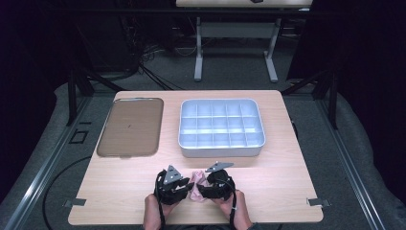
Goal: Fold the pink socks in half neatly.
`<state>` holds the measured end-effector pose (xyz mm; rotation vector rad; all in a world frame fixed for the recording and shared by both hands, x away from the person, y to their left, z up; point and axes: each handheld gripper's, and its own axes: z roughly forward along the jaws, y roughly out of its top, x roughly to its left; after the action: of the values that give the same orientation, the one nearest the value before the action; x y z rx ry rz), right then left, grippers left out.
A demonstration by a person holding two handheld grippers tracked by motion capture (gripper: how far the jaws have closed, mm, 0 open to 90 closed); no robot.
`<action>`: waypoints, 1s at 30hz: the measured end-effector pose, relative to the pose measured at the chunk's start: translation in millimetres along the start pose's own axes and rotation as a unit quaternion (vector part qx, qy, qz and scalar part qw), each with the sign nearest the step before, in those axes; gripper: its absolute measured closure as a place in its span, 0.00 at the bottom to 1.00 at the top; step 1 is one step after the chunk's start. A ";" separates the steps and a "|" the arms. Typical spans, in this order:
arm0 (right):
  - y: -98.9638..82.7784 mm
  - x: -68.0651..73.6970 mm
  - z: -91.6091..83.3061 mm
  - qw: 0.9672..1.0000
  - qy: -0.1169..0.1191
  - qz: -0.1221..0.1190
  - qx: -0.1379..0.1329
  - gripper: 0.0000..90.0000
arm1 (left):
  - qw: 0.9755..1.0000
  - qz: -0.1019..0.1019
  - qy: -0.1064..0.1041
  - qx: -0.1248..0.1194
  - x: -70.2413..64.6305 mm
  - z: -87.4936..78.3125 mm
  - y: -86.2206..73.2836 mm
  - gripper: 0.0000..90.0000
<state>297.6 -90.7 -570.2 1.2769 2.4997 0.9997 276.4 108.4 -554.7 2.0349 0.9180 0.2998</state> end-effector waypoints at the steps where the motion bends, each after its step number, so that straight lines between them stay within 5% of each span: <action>1: 0.2 1.5 1.2 1.000 -0.005 0.004 -0.006 0.49 | 1.000 0.001 -0.009 -0.009 -0.5 -3.6 3.8 0.74; 5: 1.4 1.9 0.3 1.000 -0.014 -0.004 0.003 0.45 | 1.000 0.025 -0.018 -0.004 -5.2 -1.1 18.9 0.68; 10: 1.2 1.4 1.2 1.000 -0.015 0.001 -0.002 0.42 | 0.999 0.032 0.019 0.036 1.3 23.9 23.5 0.78; 15: 1.4 -1.0 0.7 1.000 -0.003 -0.003 0.003 0.45 | 0.997 0.023 0.032 0.060 8.7 34.5 11.8 0.90; 22: 5.2 -1.1 1.4 1.000 0.015 -0.007 0.017 0.55 | 0.998 0.001 0.020 0.059 17.0 37.4 5.5 0.92; 30: 16.0 -7.1 5.4 0.996 0.067 0.012 0.058 0.70 | 0.998 -0.004 0.013 0.059 20.4 38.3 4.9 0.92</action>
<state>314.9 -86.9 -565.4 1.3142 2.6856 0.9905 312.7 97.6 -576.3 2.1389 0.9816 0.2743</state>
